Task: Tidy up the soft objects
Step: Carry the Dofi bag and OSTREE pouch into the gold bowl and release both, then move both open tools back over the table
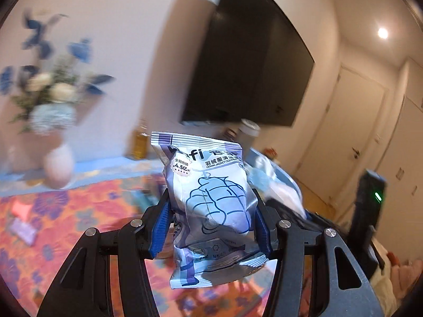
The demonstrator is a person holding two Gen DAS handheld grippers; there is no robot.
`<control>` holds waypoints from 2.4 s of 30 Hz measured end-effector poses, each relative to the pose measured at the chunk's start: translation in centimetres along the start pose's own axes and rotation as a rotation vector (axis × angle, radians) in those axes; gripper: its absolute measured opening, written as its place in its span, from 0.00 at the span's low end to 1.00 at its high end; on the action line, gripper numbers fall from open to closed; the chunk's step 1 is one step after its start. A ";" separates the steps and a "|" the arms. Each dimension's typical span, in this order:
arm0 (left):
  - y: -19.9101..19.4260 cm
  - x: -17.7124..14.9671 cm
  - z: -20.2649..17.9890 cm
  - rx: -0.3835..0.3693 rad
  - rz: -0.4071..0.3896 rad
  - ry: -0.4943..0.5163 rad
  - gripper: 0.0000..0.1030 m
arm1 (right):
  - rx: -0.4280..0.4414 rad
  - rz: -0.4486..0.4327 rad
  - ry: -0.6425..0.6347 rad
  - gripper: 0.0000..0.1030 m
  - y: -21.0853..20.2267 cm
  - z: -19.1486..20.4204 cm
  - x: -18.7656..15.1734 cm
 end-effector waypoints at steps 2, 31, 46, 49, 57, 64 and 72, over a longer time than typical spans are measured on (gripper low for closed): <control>3.1 -0.1 -1.2 -0.017 0.050 -0.001 0.51 | -0.051 0.048 0.065 0.41 2.3 -3.3 1.2; -6.5 -2.5 4.6 0.123 0.067 0.039 0.98 | 0.143 0.124 0.095 0.78 -2.5 1.2 -2.4; -14.4 -19.1 27.2 0.497 0.330 -0.366 0.99 | 0.359 0.503 -0.385 0.91 4.2 23.4 -22.6; -12.9 -23.8 30.1 0.525 0.341 -0.467 0.99 | 0.310 0.669 -0.342 0.90 8.8 22.0 -27.1; -12.2 -25.8 30.9 0.629 0.277 -0.438 0.99 | 0.213 0.525 -0.415 0.89 11.2 20.4 -27.6; -10.3 -26.4 30.2 0.706 0.429 -0.290 0.99 | 0.090 0.525 -0.537 1.00 12.2 21.0 -28.4; -10.4 -26.5 30.2 0.698 0.422 -0.302 0.99 | 0.089 0.523 -0.545 1.00 12.1 21.0 -28.4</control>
Point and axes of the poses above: each gripper's, at about its wrist camera, not at the fingertips, and y roughly the way its jaws point, z to its left, x to its top, the point moved 10 cm from there along y, roughly the way its jaws point, and after that the axes turned 9 degrees about y, right-handed, at the moved point
